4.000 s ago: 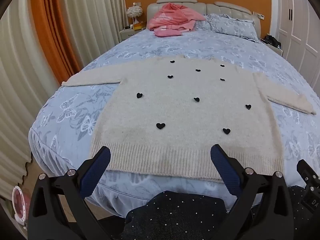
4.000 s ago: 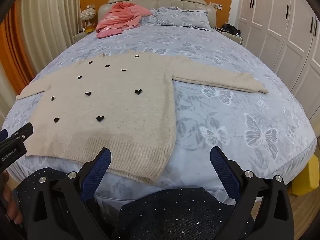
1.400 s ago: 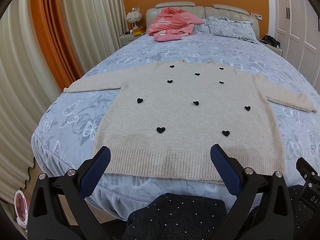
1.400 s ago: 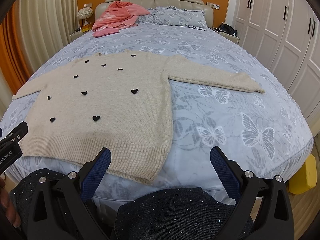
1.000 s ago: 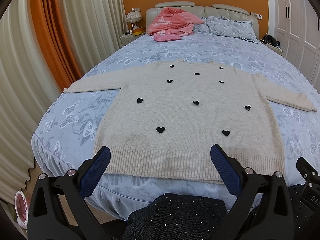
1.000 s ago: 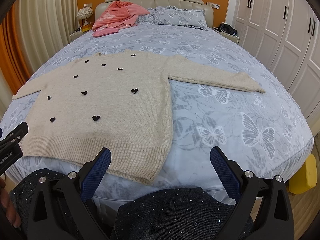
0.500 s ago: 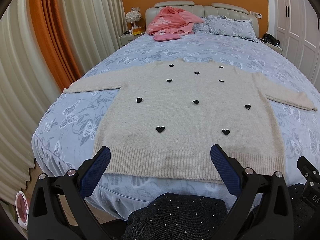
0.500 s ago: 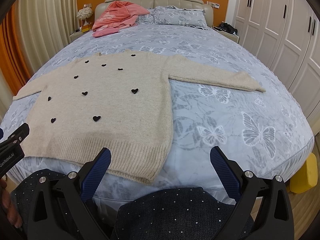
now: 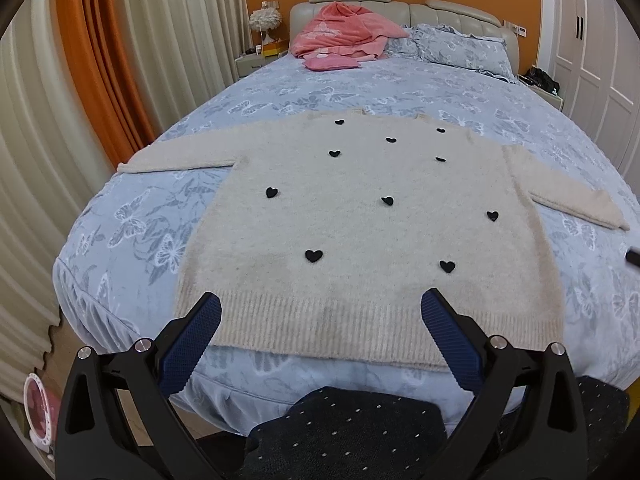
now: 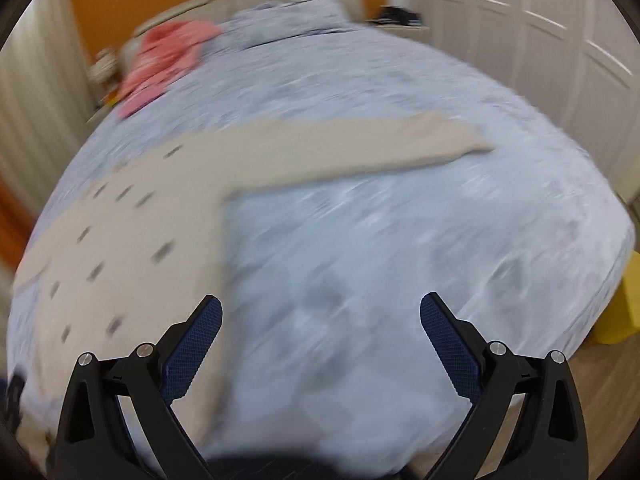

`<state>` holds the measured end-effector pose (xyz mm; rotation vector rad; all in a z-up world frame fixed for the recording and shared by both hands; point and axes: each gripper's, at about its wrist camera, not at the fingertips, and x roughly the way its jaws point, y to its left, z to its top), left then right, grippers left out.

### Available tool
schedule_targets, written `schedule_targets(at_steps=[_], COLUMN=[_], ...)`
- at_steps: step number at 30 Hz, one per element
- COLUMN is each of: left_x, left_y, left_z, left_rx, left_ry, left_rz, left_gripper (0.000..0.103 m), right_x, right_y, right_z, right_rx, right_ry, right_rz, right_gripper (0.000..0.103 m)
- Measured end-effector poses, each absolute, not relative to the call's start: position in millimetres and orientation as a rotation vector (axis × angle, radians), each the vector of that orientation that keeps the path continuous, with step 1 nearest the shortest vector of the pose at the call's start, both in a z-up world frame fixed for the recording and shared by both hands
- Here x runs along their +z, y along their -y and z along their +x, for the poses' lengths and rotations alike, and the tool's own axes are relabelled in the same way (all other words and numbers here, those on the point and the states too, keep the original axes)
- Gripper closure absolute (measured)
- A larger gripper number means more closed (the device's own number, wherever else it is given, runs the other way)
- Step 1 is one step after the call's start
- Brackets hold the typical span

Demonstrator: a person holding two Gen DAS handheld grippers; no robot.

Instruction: Fold small clothes

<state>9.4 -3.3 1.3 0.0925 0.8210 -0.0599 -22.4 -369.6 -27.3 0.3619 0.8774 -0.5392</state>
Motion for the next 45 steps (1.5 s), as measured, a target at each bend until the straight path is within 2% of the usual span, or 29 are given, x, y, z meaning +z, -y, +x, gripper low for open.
schedule_targets(at_steps=[2,5,9,13,16,19,20,21,22,25,29,34,36,39,43,45], left_x=[-2,-7,-21,-32,-39,-49,-52,-54,-57,-60,-54,-44,-37,-27,-20,-19], left_y=[8,23,48,68,77,81,82,83,83,79,66,49,42,26,-1,-17], left_z=[17,32,54,73,84,89,89,90,90,92,93,92,93,97,112,126], left_rx=[-0.068,-0.071,-0.082,-0.100,-0.112,-0.127,-0.130,-0.132,-0.132,-0.130,-0.133,-0.134,-0.133,-0.133,-0.119,-0.132], left_ry=[-0.835,-0.856,-0.899,-0.928,-0.931,-0.941,-0.950,-0.958,-0.963,-0.980,-0.974,-0.956,-0.944,-0.930,-0.931,-0.951], left_rz=[0.080,0.091,0.131,0.157,0.175,0.192,0.195,0.197,0.197,0.172,0.094,0.014,-0.010,-0.047,-0.104,-0.147], left_gripper=[0.005,0.005,0.005,0.005,0.005,0.005,0.005,0.005,0.005,0.005,0.005,0.005,0.005,0.005,0.005,0.005], right_x=[-30,-40,-70,-107,-124,-128,-127,-125,-122,-93,-18,74,88,84,26,-2], right_y=[422,492,568,618,644,654,655,657,662,656,606,466,400,299,177,135], right_z=[-10,13,42,62,70,83,88,91,94,100,132,216,250,299,352,360], right_rx=[-0.601,-0.683,-0.714,-0.784,-0.759,-0.774,-0.777,-0.763,-0.717,-0.675,-0.480,-0.112,0.005,0.134,0.262,0.250], right_ry=[-0.860,-0.864,-0.869,-0.889,-0.828,-0.812,-0.822,-0.824,-0.807,-0.711,-0.590,-0.528,-0.544,-0.602,-0.776,-0.860], right_rz=[0.414,0.495,0.671,0.767,0.830,0.779,0.752,0.745,0.777,0.781,0.699,0.524,0.456,0.348,0.240,0.138], right_gripper=[0.005,0.012,0.029,0.034,0.040,0.042,0.048,0.076,0.094,0.094,0.094,0.094,0.093,0.092,0.081,0.080])
